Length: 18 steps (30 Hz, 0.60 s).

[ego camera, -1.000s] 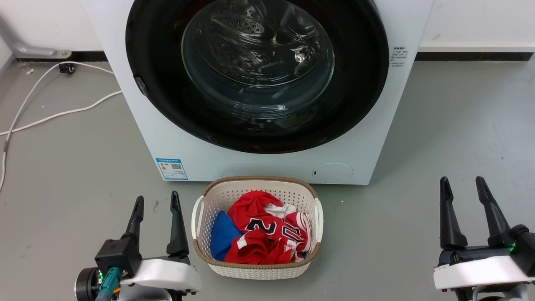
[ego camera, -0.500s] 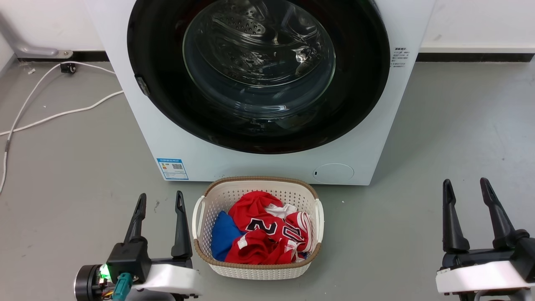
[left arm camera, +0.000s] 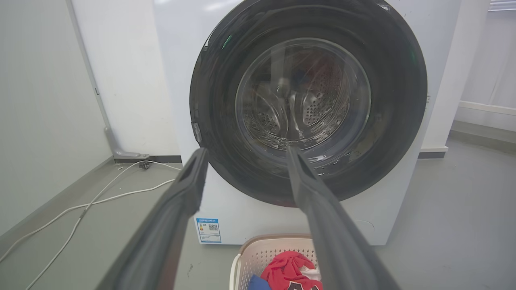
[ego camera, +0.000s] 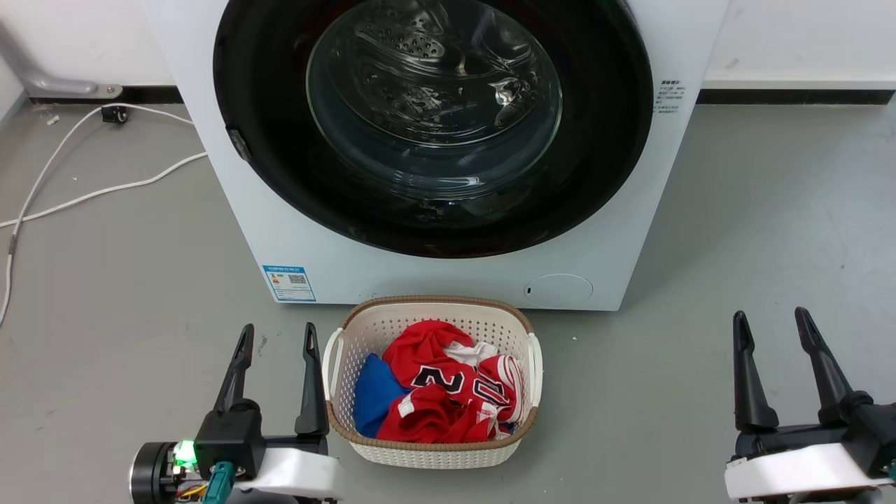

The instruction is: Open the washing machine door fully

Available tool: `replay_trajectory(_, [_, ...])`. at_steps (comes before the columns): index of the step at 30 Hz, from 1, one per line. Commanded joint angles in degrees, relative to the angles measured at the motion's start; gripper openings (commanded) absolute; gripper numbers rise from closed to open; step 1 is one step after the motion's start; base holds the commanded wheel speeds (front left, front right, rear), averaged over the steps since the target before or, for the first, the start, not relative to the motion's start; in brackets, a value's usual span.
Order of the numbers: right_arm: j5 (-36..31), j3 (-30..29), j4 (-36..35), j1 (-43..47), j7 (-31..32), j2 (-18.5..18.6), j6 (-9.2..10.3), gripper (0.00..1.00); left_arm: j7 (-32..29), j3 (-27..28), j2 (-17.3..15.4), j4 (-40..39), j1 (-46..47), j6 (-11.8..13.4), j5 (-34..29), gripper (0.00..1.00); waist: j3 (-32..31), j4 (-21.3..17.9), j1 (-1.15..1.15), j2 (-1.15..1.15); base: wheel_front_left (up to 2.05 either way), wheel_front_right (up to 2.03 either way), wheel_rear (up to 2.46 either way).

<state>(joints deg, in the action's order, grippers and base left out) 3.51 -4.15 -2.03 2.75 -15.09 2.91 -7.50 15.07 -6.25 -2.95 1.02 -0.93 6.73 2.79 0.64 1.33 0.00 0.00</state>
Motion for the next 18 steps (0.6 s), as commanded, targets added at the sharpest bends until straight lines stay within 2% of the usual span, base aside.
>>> replay_trajectory(1, [0.6, 0.1, 0.4, 0.6, -0.1, -0.1, 0.02, 1.00, 0.2, 0.2, 0.1, 0.2, -0.6, -0.2, 0.4, 1.00, 0.0, 0.0, 0.00, 0.00, 0.00, 0.00, 0.00])
replay_trajectory(17, [2.8, 0.5, 2.9, 0.6, -0.1, -0.1, 0.02, 1.00, 0.1, 0.1, 0.1, 1.5, -0.6, -0.3, 0.8, 1.00, -0.1, -0.2, 0.00, 0.00, 0.00, 0.00, 0.00])
replay_trajectory(18, [2.8, 0.5, 2.9, 0.6, -0.1, -0.1, 0.02, 0.95, 0.2, 0.1, 0.1, 1.6, -0.6, -0.3, 0.8, 1.00, -0.1, -0.2, 0.00, 0.00, 0.00, 0.00, 0.00])
